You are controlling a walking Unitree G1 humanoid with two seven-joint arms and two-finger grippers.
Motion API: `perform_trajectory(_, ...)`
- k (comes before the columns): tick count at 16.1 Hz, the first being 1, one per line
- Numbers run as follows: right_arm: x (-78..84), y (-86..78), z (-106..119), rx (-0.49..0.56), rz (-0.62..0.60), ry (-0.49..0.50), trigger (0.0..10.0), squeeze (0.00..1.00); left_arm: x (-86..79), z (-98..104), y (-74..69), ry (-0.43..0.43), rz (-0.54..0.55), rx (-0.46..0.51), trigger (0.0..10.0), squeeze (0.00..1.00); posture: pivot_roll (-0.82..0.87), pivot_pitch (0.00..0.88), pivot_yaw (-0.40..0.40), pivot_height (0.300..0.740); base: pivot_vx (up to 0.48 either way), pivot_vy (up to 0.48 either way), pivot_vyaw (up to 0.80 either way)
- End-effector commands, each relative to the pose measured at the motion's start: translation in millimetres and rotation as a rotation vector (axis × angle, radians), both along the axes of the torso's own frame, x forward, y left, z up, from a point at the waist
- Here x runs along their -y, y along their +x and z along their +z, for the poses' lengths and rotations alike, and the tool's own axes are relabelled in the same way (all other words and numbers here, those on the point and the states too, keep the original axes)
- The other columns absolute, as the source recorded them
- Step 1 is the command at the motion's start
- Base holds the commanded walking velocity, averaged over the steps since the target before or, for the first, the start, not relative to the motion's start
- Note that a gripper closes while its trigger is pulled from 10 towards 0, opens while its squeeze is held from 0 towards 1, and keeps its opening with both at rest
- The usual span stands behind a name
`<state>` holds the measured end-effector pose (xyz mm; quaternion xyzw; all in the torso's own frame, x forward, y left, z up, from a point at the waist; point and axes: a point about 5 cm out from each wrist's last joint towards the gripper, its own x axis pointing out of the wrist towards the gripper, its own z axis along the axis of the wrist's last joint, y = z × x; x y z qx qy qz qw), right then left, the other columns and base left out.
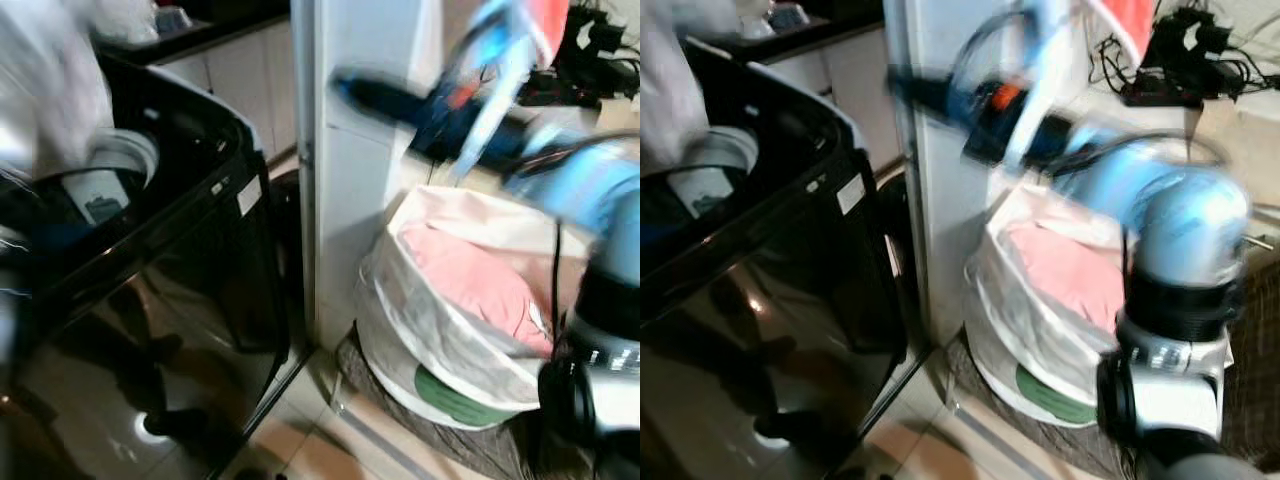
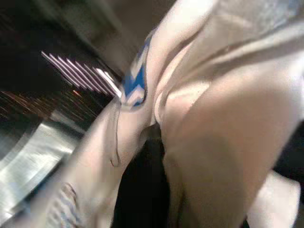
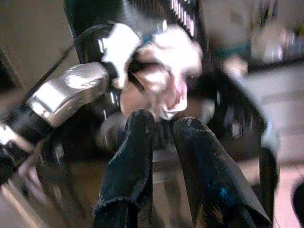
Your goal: Clothes washing
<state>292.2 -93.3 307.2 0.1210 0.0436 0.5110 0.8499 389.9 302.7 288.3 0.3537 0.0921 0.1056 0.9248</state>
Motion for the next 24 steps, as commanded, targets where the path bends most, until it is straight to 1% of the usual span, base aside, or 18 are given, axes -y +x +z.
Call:
perform_trajectory(1, -8.3, -2.2, -14, -0.001, -0.01, -0.062, 10.0, 0.0, -6.2, -47, -3.2, -0.091, 0.072, -0.153, 10.0, 0.0, -0.05, 0.0, 0.041, 0.74, 0.0, 0.0, 0.0)
perform_trajectory(2, -11.3, -3.2, -18, -0.009, -0.006, -0.071, 10.0, 0.0, -6.5, -64, -5.6, -0.077, 0.084, -0.216, 10.0, 0.0, -0.05, 0.0, 0.041, 0.74, 0.0, 0.0, 0.0)
perform_trajectory(3, -15.6, -6.7, -23, -0.016, 0.006, -0.085, 10.0, 0.0, -9.8, -84, -11.3, -0.078, 0.118, -0.298, 10.0, 1.0, -0.05, 0.0, 0.05, 0.74, 0.0, 0.0, 0.0)
perform_trajectory(4, -15.9, -7.5, -23, -0.015, 0.008, -0.087, 10.0, 0.0, -11.5, -86, -12.8, -0.074, 0.129, -0.319, 10.0, 1.0, -0.05, 0.0, 0.05, 0.74, 0.0, 0.0, 0.0)
perform_trajectory(5, -15.7, -8.4, -23, -0.012, 0.009, -0.086, 10.0, 0.0, -14.3, -87, -14.4, -0.092, 0.142, -0.332, 10.0, 1.0, -0.05, 0.0, 0.054, 0.74, 0.0, 0.0, 0.0)
perform_trajectory(6, -14.4, -9.0, -23, -0.004, 0.006, -0.086, 10.0, 0.0, -16.5, -83, -14.5, -0.12, 0.15, -0.322, 10.0, 1.0, -0.05, 0.0, 0.055, 0.74, 0.0, 0.0, 0.0)
perform_trajectory(7, -13.2, -8.6, -22, 0.004, 0.002, -0.083, 10.0, 0.0, -19.0, -76, -13.7, -0.117, 0.158, -0.307, 10.0, 1.0, -0.05, 0.0, 0.053, 0.74, 0.0, 0.0, 0.0)
perform_trajectory(9, -13.5, -8.3, -22, 0.014, 0.001, -0.078, 10.0, 0.0, -22.2, -57, -10.9, -0.122, 0.169, -0.244, 10.0, 1.0, -0.04, 0.0, 0.049, 0.74, 0.0, 0.0, 0.0)
perform_trajectory(10, -14.1, -7.6, -21, 0.014, 0.001, -0.076, 10.0, 0.0, -24.2, -48, -10.0, -0.14, 0.183, -0.191, 10.0, 1.0, -0.04, 0.0, 0.049, 0.74, 0.0, 0.0, 0.0)
perform_trajectory(11, -14.3, -7.4, -21, 0.014, 0.001, -0.075, 10.0, 0.0, -25.3, -45, -10.0, -0.145, 0.189, -0.173, 10.0, 1.0, -0.04, 0.0, 0.047, 0.74, 0.0, 0.0, 0.0)
perform_trajectory(12, -14.7, -7.3, -22, 0.012, 0.0, -0.072, 10.0, 0.0, -28.0, -38, -10.0, -0.146, 0.203, -0.126, 10.0, 1.0, -0.04, 0.0, 0.045, 0.74, 0.0, 0.0, 0.0)
perform_trajectory(15, -17.2, -10.5, -24, 0.001, 0.016, -0.062, 10.0, 0.0, -34.4, -37, -13.0, -0.142, 0.224, -0.115, 10.0, 1.0, -0.04, 0.0, 0.046, 0.74, 0.0, 0.0, 0.0)
perform_trajectory(17, -17.8, -9.9, -24, 0.0, 0.022, -0.064, 10.0, 0.0, -36.1, -36, -14.0, -0.136, 0.215, -0.136, 10.0, 1.0, -0.03, 0.0, 0.047, 0.74, 0.0, 0.0, 0.0)
perform_trajectory(19, -17.6, -8.8, -25, -0.002, 0.02, -0.066, 10.0, 0.0, -36.5, -35, -14.1, -0.145, 0.209, -0.133, 10.0, 1.0, -0.03, 0.0, 0.047, 0.74, 0.0, 0.0, 0.0)
perform_trajectory(21, -14.7, -7.8, -26, -0.01, 0.015, -0.073, 10.0, 0.0, -36.5, -36, -14.4, -0.15, 0.2, -0.157, 10.0, 1.0, -0.04, 0.0, 0.045, 0.74, 0.0, 0.0, 0.0)
perform_trajectory(22, -13.5, -7.6, -26, -0.014, 0.012, -0.081, 10.0, 0.0, -35.6, -38, -14.6, -0.15, 0.184, -0.189, 10.0, 1.0, -0.04, 0.0, 0.045, 0.74, 0.0, 0.0, 0.0)
perform_trajectory(23, -12.4, -7.4, -27, -0.017, 0.01, -0.09, 10.0, 0.0, -32.6, -46, -15.8, -0.14, 0.138, -0.297, 10.0, 1.0, -0.04, 0.0, 0.047, 0.74, 0.0, 0.0, 0.0)
perform_trajectory(24, -11.2, -7.3, -28, -0.015, 0.007, -0.103, 10.0, 0.0, -30.8, -53, -17.4, -0.127, 0.11, -0.376, 10.0, 1.0, -0.04, 0.0, 0.047, 0.74, 0.0, 0.0, 0.0)
